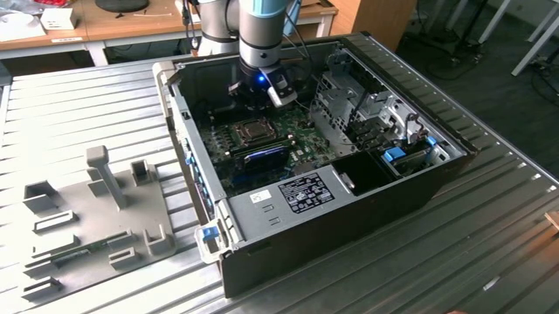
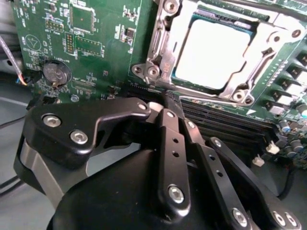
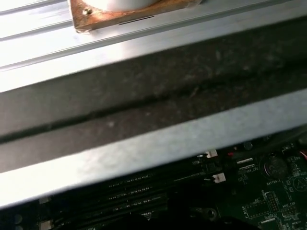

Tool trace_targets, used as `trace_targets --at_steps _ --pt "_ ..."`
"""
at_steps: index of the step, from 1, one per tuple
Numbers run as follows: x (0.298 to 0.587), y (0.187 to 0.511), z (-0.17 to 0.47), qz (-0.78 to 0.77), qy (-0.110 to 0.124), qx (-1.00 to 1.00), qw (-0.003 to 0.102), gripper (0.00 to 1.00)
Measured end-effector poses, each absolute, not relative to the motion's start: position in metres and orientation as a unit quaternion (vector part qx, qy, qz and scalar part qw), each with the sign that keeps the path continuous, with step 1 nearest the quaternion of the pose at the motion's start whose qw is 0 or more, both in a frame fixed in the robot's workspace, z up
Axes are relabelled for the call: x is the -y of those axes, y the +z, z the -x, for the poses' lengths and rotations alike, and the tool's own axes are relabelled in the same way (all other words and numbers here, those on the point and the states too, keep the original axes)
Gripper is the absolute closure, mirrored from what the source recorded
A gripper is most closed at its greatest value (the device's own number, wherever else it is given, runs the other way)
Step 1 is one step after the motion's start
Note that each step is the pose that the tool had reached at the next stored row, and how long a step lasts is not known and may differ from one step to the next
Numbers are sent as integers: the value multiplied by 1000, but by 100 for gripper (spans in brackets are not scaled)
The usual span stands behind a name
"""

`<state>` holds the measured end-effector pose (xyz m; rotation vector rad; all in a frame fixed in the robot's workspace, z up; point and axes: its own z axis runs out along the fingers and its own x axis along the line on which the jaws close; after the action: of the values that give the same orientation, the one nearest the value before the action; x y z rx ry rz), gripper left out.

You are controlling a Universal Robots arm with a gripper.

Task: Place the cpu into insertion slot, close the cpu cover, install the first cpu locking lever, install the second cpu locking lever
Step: 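Install the first cpu locking lever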

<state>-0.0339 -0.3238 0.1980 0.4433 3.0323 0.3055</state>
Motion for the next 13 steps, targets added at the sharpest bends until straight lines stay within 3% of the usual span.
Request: trace_targets --at_steps 13 --pt "320 201 34 -154 99 -983 32 90"
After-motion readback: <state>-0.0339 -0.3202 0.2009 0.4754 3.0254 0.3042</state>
